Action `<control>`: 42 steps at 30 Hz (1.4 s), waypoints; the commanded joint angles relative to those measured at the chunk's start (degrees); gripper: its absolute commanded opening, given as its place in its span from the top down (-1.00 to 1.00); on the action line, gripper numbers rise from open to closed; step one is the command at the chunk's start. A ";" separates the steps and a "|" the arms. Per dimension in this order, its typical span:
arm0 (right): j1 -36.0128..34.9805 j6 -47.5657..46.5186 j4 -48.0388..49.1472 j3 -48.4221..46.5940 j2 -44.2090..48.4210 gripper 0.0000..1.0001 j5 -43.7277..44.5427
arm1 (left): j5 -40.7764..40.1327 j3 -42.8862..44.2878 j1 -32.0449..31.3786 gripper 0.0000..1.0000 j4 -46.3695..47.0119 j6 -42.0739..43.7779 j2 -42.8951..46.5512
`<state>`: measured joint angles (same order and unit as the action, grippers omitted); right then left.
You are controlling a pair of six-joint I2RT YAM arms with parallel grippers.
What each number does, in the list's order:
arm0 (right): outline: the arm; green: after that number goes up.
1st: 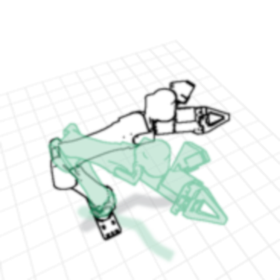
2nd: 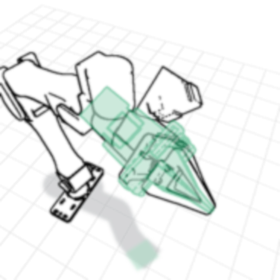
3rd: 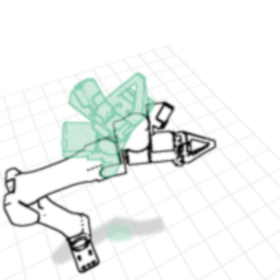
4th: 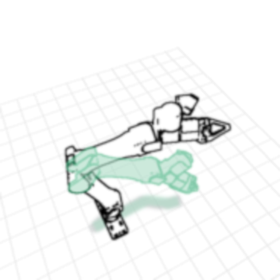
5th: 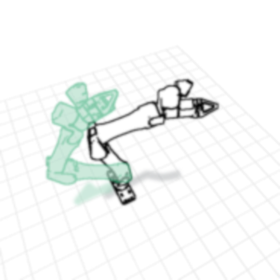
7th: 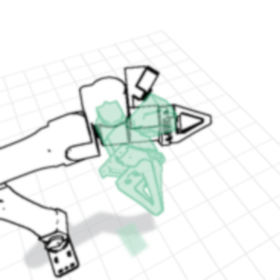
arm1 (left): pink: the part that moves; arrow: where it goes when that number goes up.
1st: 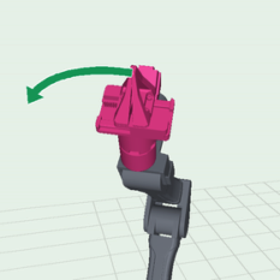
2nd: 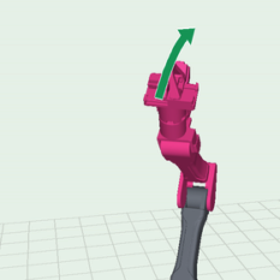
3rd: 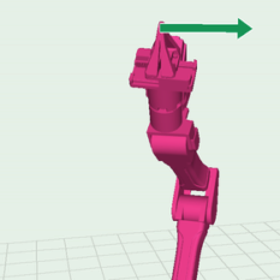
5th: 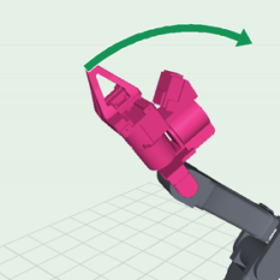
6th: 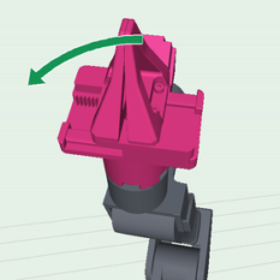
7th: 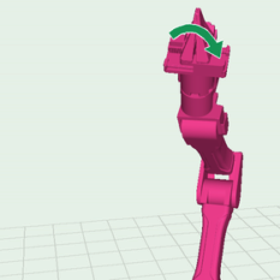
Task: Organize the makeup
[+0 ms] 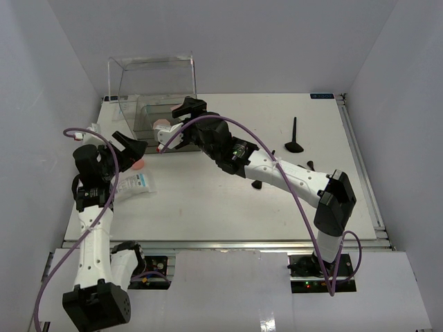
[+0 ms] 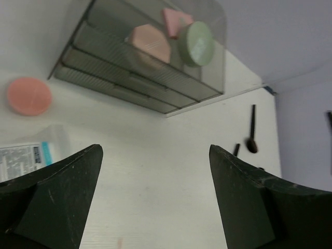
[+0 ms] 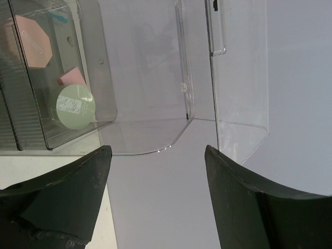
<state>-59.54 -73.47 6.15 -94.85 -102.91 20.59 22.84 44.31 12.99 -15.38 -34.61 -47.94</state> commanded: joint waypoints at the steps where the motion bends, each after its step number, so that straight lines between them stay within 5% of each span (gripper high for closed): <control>1: 0.50 1.20 2.72 -2.53 0.70 -0.59 -0.28 | -5.57 -1.18 -0.01 -0.89 -3.65 6.77 -5.38; 23: 0.56 2.89 1.01 -3.33 0.26 -0.60 -0.72 | -16.59 -3.80 -0.07 -0.88 17.74 19.23 -31.69; 42: 0.56 3.15 0.72 -3.15 -0.38 -0.61 -0.99 | -21.85 3.79 -1.92 -0.82 16.76 20.85 -45.37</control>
<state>-59.27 -70.89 4.20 -95.42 -103.39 19.34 3.60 44.71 12.41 1.17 -15.22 -92.30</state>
